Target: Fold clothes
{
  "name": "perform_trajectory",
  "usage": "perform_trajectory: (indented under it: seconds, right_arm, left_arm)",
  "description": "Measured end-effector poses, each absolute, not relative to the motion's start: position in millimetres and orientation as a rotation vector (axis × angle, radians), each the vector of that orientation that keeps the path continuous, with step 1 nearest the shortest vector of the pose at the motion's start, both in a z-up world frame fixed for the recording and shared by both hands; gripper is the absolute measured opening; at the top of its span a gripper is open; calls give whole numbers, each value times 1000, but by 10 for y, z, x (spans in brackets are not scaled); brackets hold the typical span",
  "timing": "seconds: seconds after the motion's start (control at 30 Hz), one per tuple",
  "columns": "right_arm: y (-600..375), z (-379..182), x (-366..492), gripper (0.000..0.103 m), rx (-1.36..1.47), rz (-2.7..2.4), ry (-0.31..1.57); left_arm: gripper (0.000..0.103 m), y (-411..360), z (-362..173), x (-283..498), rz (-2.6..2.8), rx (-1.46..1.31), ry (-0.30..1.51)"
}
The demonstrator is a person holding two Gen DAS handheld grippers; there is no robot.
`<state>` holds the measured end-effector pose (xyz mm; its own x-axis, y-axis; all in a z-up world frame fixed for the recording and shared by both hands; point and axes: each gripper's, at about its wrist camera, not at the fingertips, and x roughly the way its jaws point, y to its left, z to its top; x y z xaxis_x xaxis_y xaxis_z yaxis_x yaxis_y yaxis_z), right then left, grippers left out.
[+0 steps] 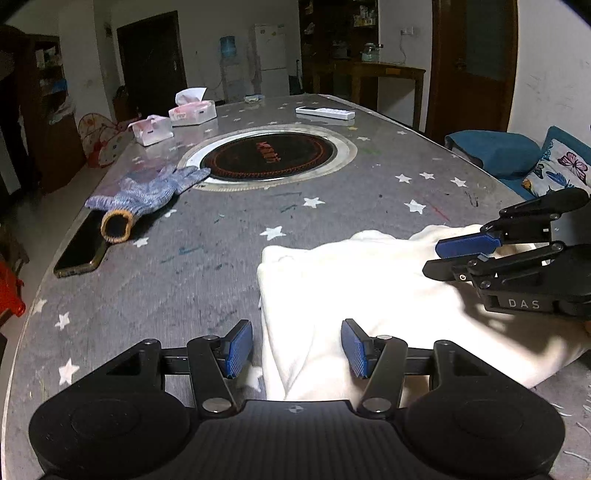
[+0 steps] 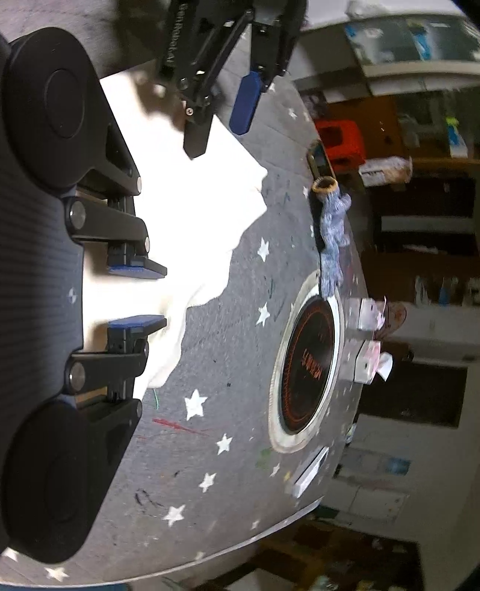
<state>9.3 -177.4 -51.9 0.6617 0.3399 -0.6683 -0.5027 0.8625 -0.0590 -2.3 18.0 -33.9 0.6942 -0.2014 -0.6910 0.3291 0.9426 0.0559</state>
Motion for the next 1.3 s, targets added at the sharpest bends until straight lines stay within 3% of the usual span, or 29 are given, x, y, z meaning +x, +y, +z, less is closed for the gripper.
perform_trajectory:
  seconds: [1.3]
  right_arm:
    - [-1716, -539, -386, 21, -440, 571, 621]
  left_arm:
    - [57, 94, -326, -653, -233, 87, 812]
